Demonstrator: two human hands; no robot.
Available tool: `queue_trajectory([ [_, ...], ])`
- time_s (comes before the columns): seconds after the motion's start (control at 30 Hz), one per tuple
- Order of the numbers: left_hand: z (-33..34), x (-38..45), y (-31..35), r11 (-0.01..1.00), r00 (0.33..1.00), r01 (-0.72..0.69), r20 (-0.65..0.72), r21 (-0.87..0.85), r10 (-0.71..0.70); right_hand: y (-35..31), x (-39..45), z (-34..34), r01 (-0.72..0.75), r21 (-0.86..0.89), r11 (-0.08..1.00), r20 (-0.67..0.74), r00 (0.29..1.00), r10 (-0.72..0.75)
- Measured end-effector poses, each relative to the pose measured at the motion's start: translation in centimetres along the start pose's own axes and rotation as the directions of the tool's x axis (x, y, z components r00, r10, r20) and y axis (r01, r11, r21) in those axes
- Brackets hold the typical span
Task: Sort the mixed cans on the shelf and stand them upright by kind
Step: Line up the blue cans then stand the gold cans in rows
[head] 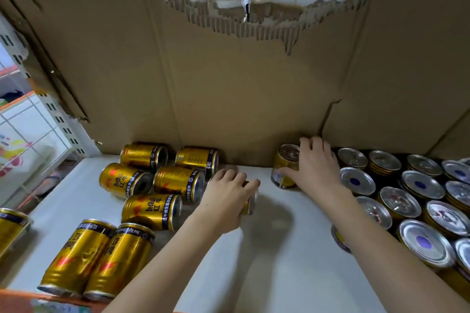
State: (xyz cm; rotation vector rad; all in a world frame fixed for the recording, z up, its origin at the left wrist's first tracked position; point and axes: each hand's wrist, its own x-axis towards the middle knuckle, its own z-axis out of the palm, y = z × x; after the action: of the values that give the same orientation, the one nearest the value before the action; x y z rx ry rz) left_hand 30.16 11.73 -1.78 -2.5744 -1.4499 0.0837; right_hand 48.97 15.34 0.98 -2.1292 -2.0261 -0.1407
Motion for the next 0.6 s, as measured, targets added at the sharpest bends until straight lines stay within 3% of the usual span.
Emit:
queue_trajectory([
  [0.2, -2.8, 2.3, 3.9, 0.965, 0.986, 0.077, -0.125, -0.25, -0.111, 5.5, -2.9, -2.6, -0.056, -0.021, 0.998, 0.081, 0.995, 0.057],
  [0.33, -3.2, 3.4, 7.8, 0.817, 0.987, 0.148, 0.032, -0.558, -0.157, 8.9, -5.8, -3.0, -0.075, -0.014, 0.997, 0.04, 0.996, 0.075],
  [0.6, -0.8, 4.1, 10.9, 0.581, 0.973, 0.084, -0.059, -0.81, -0.222, 10.4, -8.8, -1.2, -0.15, 0.105, 0.983, 0.04, 0.988, 0.147],
])
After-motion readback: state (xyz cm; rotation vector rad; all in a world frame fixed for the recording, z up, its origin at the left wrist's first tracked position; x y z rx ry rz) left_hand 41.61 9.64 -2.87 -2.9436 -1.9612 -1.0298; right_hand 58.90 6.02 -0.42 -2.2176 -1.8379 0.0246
